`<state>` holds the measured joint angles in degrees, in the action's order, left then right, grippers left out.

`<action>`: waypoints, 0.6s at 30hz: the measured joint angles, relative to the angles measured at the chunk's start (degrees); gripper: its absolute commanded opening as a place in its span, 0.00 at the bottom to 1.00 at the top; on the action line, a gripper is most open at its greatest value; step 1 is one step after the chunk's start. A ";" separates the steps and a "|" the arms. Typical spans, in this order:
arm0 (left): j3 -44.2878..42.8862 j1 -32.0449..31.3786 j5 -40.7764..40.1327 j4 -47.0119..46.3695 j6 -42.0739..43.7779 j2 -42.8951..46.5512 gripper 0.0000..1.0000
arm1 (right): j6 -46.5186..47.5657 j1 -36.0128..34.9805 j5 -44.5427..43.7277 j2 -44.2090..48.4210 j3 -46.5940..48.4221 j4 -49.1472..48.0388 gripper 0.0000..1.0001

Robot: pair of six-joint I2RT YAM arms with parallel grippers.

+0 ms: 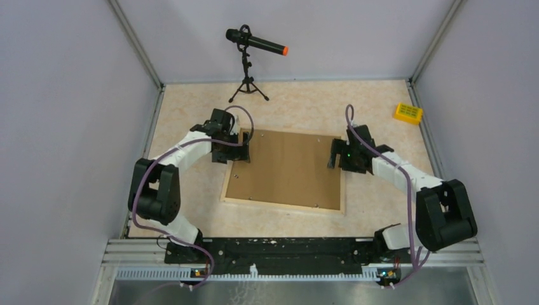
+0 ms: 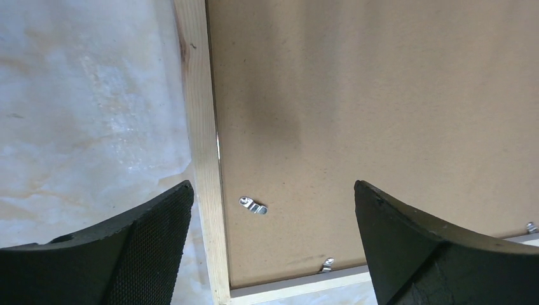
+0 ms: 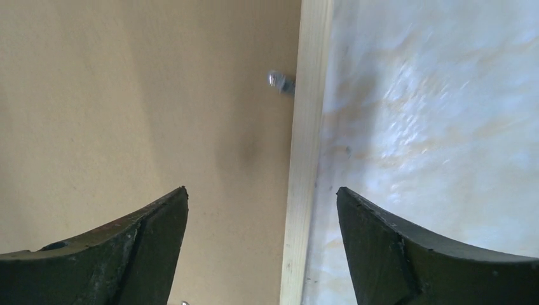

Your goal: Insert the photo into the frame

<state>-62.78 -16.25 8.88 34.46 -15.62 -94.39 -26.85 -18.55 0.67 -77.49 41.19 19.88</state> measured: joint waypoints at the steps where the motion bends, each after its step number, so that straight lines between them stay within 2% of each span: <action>1: 0.00 -0.07 -0.42 -0.24 -0.22 1.18 0.99 | 0.98 -0.04 -1.42 -0.70 2.58 2.12 0.85; 4: 0.04 -0.15 -0.83 -1.01 -0.81 4.00 0.99 | 4.00 -0.02 -5.01 -3.98 11.61 5.03 0.87; 8: 1.25 -0.44 -0.31 -1.46 -2.10 5.31 0.99 | 6.64 0.48 -6.95 -9.64 20.70 4.26 0.89; 12: 5.11 -0.87 3.08 -1.16 -6.05 7.72 0.99 | 7.23 2.71 -2.71 -18.14 28.57 3.37 0.89; 15: 11.72 -2.40 6.73 -1.03 -12.00 14.49 0.99 | 7.37 4.72 1.90 -26.12 35.12 1.97 0.89; 18: 19.30 -9.38 9.90 -2.49 -18.84 23.45 0.99 | 7.39 5.81 5.40 -32.83 39.26 0.63 0.89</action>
<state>-43.48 -25.63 18.79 31.97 -34.46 -70.94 -19.46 -12.73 6.07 -110.32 80.44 20.51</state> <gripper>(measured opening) 0.987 0.888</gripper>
